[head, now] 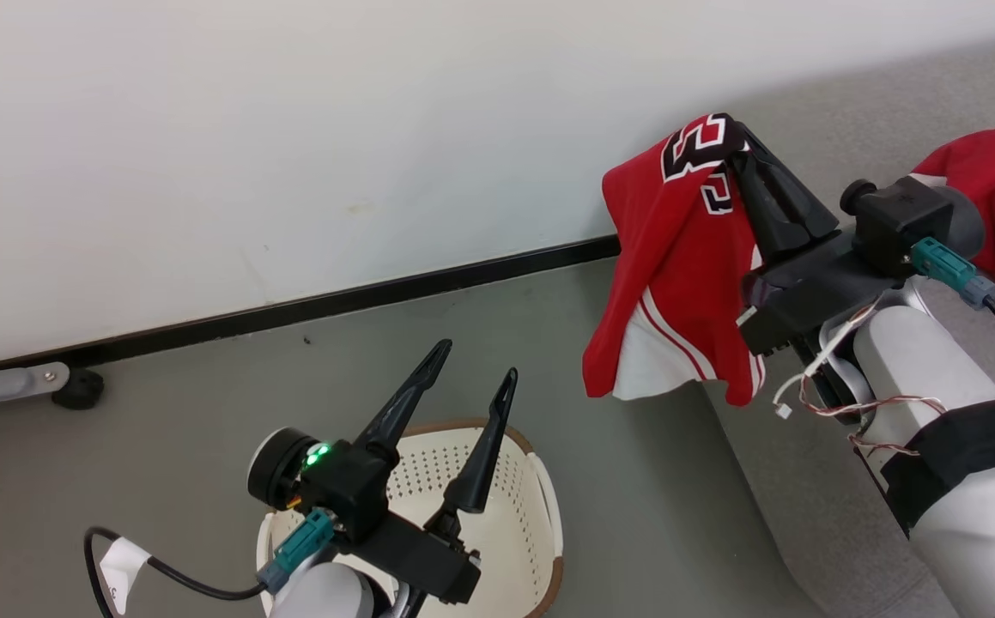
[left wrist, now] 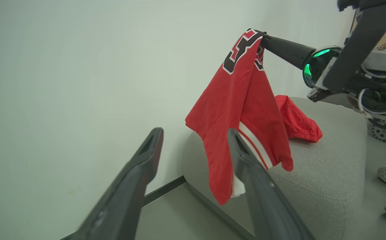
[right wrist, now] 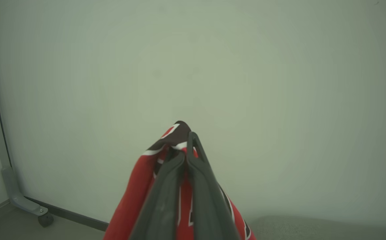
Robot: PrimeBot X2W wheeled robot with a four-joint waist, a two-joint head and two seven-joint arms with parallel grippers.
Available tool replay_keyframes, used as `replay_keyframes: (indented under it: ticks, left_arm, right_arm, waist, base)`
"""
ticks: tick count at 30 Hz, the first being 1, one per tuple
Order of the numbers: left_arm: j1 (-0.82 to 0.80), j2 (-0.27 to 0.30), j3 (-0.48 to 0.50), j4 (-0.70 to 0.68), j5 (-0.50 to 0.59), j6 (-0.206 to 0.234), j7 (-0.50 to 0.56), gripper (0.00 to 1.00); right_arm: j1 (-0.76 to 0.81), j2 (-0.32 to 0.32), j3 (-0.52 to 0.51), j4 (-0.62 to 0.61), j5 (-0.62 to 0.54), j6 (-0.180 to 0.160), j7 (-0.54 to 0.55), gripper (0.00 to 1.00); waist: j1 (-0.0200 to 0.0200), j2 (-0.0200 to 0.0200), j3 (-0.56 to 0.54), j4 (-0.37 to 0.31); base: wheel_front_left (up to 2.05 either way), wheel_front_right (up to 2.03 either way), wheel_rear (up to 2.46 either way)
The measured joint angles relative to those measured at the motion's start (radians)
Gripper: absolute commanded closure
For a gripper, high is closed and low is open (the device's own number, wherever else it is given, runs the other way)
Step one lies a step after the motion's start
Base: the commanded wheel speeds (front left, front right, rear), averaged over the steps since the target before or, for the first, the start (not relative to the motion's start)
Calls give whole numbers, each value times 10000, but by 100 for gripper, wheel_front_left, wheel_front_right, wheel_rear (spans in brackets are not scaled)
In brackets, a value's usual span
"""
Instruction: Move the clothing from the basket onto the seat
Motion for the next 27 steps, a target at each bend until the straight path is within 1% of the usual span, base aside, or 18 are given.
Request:
replay_keyframes:
  ticks: [9, 15, 21, 25, 27]
  left_arm:
    - [113, -31, -77, -213, 0, -2, 0, 0]
    - [113, -44, -155, -347, 0, -4, 0, 0]
    - [114, -40, -259, -516, 92, -4, 0, 0]
    - [112, 2, -428, -606, 186, -6, 0, 0]
    - [110, 69, -451, -619, 205, -8, 0, 0]
  right_arm:
    - [-303, -472, -274, -94, -293, -10, 0, 100]
    - [-478, -583, -370, -249, -397, -10, 0, 100]
    - [-834, -917, -711, -525, -405, -12, -2, 100]
    - [-1082, -1340, -1129, -746, -408, -128, 0, 100]
    - [-1187, -1446, -1281, -861, -428, -274, 0, 100]
  waist:
    - [0, 2, 48, -820]
    - [0, 2, 127, -1355]
    - [0, 1, 340, -1843]
    - [1, 1, 707, -2112]
    - [1, 1, 868, -2198]
  base:
    - [0, 0, 0]
    - [0, 0, 0]
    - [0, 0, 0]
    - [0, 0, 0]
    - [0, 0, 0]
